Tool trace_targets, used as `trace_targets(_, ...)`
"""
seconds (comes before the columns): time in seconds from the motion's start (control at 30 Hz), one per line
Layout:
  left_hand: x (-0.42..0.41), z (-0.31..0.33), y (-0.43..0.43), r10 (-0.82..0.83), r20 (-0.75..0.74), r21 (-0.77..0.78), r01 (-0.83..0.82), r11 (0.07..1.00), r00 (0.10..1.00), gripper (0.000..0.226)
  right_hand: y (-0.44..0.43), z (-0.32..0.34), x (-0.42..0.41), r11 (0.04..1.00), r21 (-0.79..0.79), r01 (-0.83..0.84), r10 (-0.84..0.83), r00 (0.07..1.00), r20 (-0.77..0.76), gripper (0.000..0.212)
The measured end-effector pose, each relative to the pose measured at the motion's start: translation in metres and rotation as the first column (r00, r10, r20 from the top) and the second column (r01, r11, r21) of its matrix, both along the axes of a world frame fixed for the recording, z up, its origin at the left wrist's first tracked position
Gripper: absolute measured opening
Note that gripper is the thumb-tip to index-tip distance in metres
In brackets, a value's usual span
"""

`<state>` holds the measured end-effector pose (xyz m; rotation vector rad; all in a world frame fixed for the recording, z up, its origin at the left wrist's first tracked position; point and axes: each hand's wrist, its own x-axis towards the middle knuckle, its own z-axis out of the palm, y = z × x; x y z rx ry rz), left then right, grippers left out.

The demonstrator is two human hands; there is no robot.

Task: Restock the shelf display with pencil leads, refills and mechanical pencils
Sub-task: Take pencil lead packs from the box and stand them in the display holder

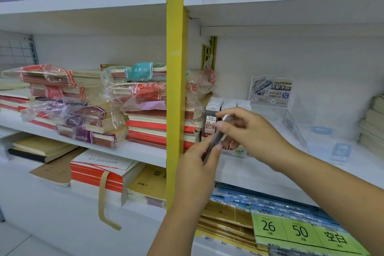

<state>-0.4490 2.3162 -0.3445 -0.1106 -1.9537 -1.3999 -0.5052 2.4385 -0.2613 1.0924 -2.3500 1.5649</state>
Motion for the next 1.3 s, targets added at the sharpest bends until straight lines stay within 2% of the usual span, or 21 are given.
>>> trace_targets(0.1, -0.007, -0.003, 0.004, 0.096, -0.055, -0.164, -0.104, 0.981, 0.994, 0.037, 0.007, 0.009, -0.005, 1.0, -0.015, 0.023, -0.023, 0.999, 0.036, 0.02)
trace_targets(0.2, -0.015, -0.005, 0.002, 0.229, -0.079, -0.315, -0.242, 0.918, 0.97, 0.051, 0.02, 0.028, -0.019, 0.982, -0.047, 0.182, -0.186, 0.976, -0.116, 0.023)
trace_targets(0.27, -0.018, -0.007, 0.0, 0.255, -0.062, -0.382, -0.259, 0.887, 0.965, 0.057, 0.024, 0.04, -0.025, 0.969, -0.076, 0.236, -0.247, 0.938, -0.243, 0.025)
trace_targets(0.33, -0.022, -0.011, -0.002, 0.245, -0.044, -0.432, -0.239, 0.869, 0.969, 0.059, 0.023, 0.045, -0.028, 0.963, -0.02, 0.269, -0.256, 0.886, -0.386, 0.025)
trace_targets(0.4, -0.025, -0.013, -0.005, 0.24, -0.042, -0.475, -0.231, 0.849, 0.97, 0.06, 0.018, 0.043, -0.03, 0.954, 0.088, 0.285, -0.214, 0.859, -0.465, 0.025)
trace_targets(0.47, -0.027, -0.015, -0.006, 0.249, -0.052, -0.52, -0.239, 0.82, 0.967, 0.06, 0.011, 0.038, -0.033, 0.943, 0.172, 0.285, -0.167, 0.852, -0.495, 0.026)
trace_targets(0.57, -0.029, -0.017, -0.007, 0.263, -0.054, -0.564, -0.247, 0.788, 0.963, 0.057, 0.004, 0.028, -0.045, 0.939, 0.193, 0.286, -0.169, 0.87, -0.463, 0.022)
trace_targets(0.6, -0.029, -0.018, -0.007, 0.263, -0.053, -0.567, -0.246, 0.786, 0.963, 0.056, 0.004, 0.025, -0.05, 0.926, 0.202, 0.318, -0.187, 0.854, -0.485, 0.019)
trace_targets(0.73, -0.029, -0.019, -0.009, 0.241, -0.068, -0.567, -0.236, 0.789, 0.968, 0.055, 0.004, 0.012, -0.068, 0.841, 0.187, 0.508, -0.257, 0.677, -0.69, 0.017)
trace_targets(0.87, -0.029, -0.021, -0.01, 0.233, -0.066, -0.566, -0.229, 0.792, 0.97, 0.055, 0.006, 0.004, -0.074, 0.824, 0.164, 0.542, -0.296, 0.659, -0.691, 0.026)
trace_targets(1.07, -0.021, -0.02, -0.003, 0.19, -0.05, -0.552, -0.185, 0.813, 0.981, 0.052, 0.014, -0.005, -0.062, 0.82, 0.264, 0.508, -0.247, 0.73, -0.637, 0.041)
trace_targets(1.23, 0.008, -0.034, 0.014, 0.16, -0.037, -0.493, -0.158, 0.856, 0.986, 0.048, 0.041, -0.006, -0.022, 0.9, 0.113, 0.421, -0.28, 0.757, -0.59, 0.032)
trace_targets(1.3, 0.025, -0.045, 0.023, 0.155, -0.073, -0.504, -0.17, 0.847, 0.985, 0.043, 0.056, -0.018, 0.0, 0.936, 0.057, 0.346, -0.268, 0.811, -0.52, 0.027)
